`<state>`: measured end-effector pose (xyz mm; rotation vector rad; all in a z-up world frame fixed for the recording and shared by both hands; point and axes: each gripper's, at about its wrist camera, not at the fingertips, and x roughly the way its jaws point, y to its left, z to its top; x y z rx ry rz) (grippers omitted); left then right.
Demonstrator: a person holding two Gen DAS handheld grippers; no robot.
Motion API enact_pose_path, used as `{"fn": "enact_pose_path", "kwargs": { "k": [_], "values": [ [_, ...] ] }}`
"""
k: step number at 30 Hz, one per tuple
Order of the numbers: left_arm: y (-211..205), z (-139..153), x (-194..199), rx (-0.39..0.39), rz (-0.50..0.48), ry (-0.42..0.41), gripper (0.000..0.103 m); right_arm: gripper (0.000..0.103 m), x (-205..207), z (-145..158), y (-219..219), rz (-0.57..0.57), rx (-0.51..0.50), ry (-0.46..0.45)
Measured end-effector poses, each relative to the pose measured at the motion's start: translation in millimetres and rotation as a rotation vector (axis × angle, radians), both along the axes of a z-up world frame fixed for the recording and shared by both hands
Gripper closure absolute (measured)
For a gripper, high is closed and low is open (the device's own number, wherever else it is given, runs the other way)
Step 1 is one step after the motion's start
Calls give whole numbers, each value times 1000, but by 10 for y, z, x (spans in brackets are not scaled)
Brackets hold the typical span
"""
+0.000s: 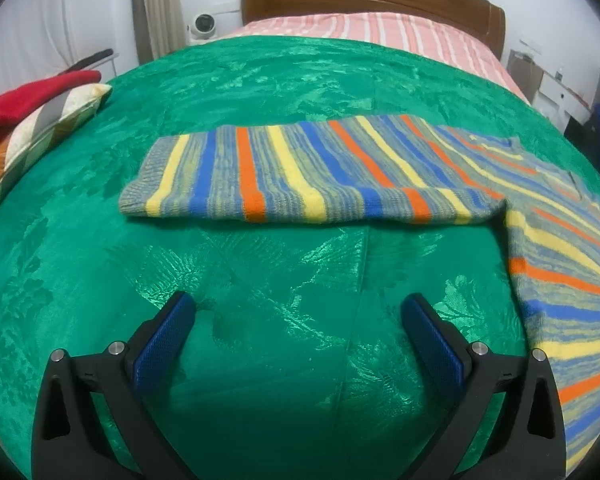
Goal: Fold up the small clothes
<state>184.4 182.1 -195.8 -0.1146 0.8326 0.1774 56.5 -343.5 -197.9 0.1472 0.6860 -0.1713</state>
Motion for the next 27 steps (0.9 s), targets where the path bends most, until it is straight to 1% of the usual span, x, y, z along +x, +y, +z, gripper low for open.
{"fn": "enact_pose_path", "kwargs": {
  "k": [27],
  "values": [
    [-12,-9,36,0,0,-2,0,28,-21,18,11,1,-5,0]
  ]
}}
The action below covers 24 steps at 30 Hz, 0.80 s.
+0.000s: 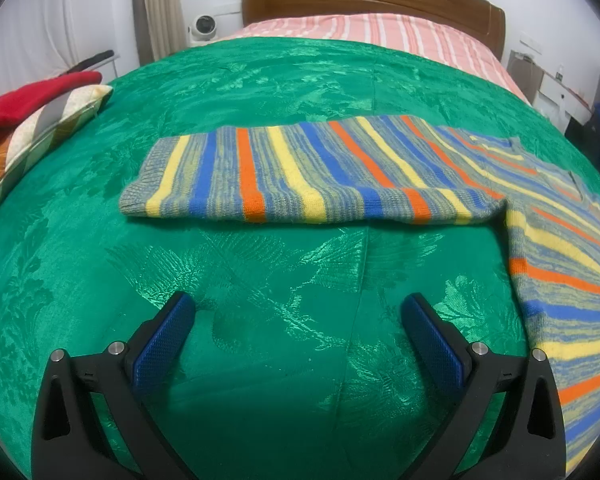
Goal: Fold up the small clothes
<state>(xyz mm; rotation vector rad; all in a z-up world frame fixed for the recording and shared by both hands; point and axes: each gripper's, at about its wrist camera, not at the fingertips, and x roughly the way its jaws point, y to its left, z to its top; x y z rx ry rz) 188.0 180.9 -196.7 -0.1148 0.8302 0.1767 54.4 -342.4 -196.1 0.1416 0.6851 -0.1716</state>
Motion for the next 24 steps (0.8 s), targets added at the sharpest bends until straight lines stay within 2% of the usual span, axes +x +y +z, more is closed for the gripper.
{"fn": "enact_pose_path", "kwargs": {
  "k": [24],
  "values": [
    [3,-3,4,-1,0,-1,0,27,-7,6,10,1,-3,-1]
  ]
}}
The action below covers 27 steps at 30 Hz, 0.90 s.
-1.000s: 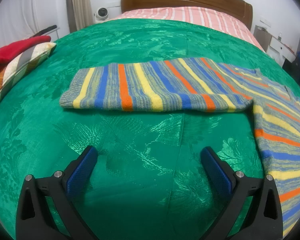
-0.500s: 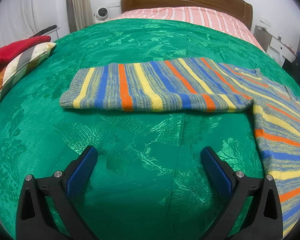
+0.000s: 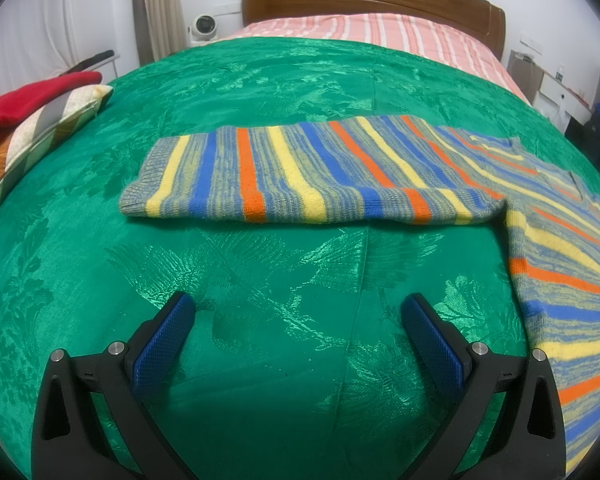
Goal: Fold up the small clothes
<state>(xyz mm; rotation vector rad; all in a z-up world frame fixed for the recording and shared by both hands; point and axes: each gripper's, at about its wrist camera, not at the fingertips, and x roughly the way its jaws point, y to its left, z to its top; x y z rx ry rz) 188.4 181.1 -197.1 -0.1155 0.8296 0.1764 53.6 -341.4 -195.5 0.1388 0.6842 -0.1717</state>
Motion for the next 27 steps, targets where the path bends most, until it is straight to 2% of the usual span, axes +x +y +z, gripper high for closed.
{"fn": "enact_pose_path", "kwargs": {
  "k": [27],
  "values": [
    [2,-3,4,0,0,-1,0,25,25,17,24,1,-8,-3]
  ]
}}
